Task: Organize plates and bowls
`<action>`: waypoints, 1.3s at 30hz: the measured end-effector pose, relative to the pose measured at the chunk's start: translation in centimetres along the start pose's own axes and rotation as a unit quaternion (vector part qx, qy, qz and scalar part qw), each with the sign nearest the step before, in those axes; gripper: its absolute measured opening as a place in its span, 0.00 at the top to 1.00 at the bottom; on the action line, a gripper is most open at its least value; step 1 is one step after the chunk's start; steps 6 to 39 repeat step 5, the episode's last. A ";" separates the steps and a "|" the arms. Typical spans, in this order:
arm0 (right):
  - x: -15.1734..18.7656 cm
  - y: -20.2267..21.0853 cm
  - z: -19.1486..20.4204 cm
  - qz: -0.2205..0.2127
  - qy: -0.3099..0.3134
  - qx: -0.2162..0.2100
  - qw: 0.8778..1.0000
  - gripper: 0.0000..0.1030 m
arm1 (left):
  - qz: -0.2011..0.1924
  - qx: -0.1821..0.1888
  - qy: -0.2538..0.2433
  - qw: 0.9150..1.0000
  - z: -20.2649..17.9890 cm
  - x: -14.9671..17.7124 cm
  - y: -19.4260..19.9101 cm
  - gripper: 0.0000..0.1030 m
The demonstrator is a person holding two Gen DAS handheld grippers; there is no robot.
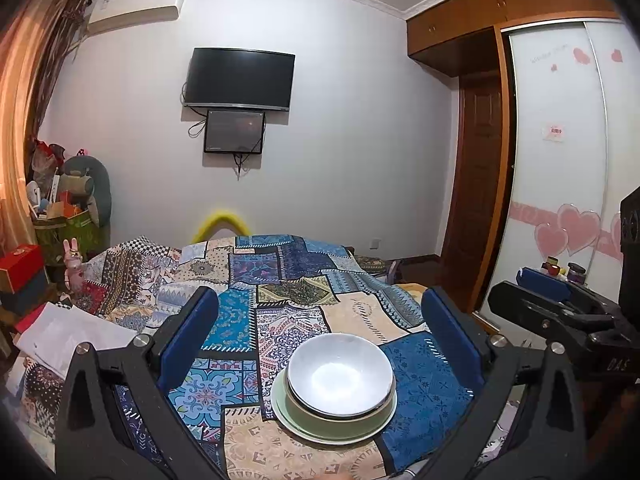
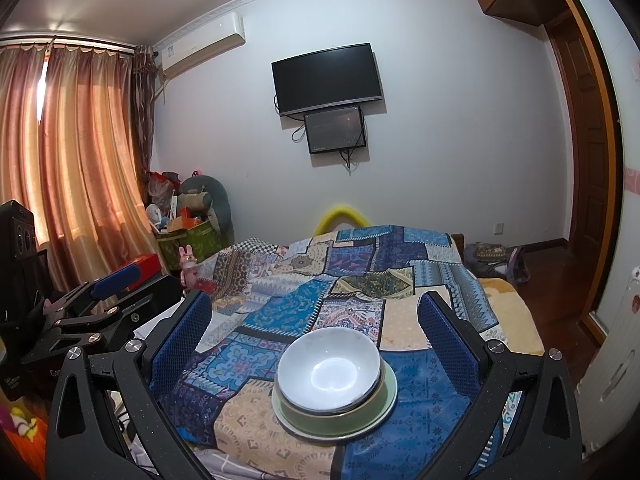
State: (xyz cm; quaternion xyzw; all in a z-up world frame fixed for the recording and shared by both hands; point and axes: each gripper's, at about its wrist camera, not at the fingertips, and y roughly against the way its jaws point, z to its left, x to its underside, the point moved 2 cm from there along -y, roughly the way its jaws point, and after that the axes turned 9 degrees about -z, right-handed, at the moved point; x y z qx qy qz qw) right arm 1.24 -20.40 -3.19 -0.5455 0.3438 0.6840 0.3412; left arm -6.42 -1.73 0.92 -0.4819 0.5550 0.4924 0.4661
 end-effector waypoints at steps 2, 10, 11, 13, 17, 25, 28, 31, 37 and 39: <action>0.0 0.0 0.0 0.001 -0.001 0.000 1.000 0.00 | -0.001 0.001 0.000 1.000 0.0 0.0 0.0 0.00; 0.0 -0.2 0.0 0.002 -0.002 -0.001 1.000 0.00 | -0.003 0.000 -0.004 1.000 -0.3 0.1 0.0 0.00; 0.0 -0.2 0.0 0.002 -0.002 -0.001 1.000 0.00 | -0.003 0.000 -0.004 1.000 -0.3 0.1 0.0 0.00; 0.0 -0.2 0.0 0.002 -0.002 -0.001 1.000 0.00 | -0.003 0.000 -0.004 1.000 -0.3 0.1 0.0 0.00; 0.0 -0.2 0.0 0.002 -0.002 -0.001 1.000 0.00 | -0.003 0.000 -0.004 1.000 -0.3 0.1 0.0 0.00; 0.0 -0.2 0.0 0.002 -0.002 -0.001 1.000 0.00 | -0.003 0.000 -0.004 1.000 -0.3 0.1 0.0 0.00; 0.0 -0.2 0.0 0.002 -0.002 -0.001 1.000 0.00 | -0.003 0.000 -0.004 1.000 -0.3 0.1 0.0 0.00; 0.0 -0.2 0.0 0.002 -0.002 -0.001 1.000 0.00 | -0.003 0.000 -0.004 1.000 -0.3 0.1 0.0 0.00; 0.0 -0.2 0.0 0.002 -0.002 -0.001 1.000 0.00 | -0.003 0.000 -0.004 1.000 -0.3 0.1 0.0 0.00; 0.0 -0.2 0.0 0.002 -0.002 -0.001 1.000 0.00 | -0.003 0.000 -0.004 1.000 -0.3 0.1 0.0 0.00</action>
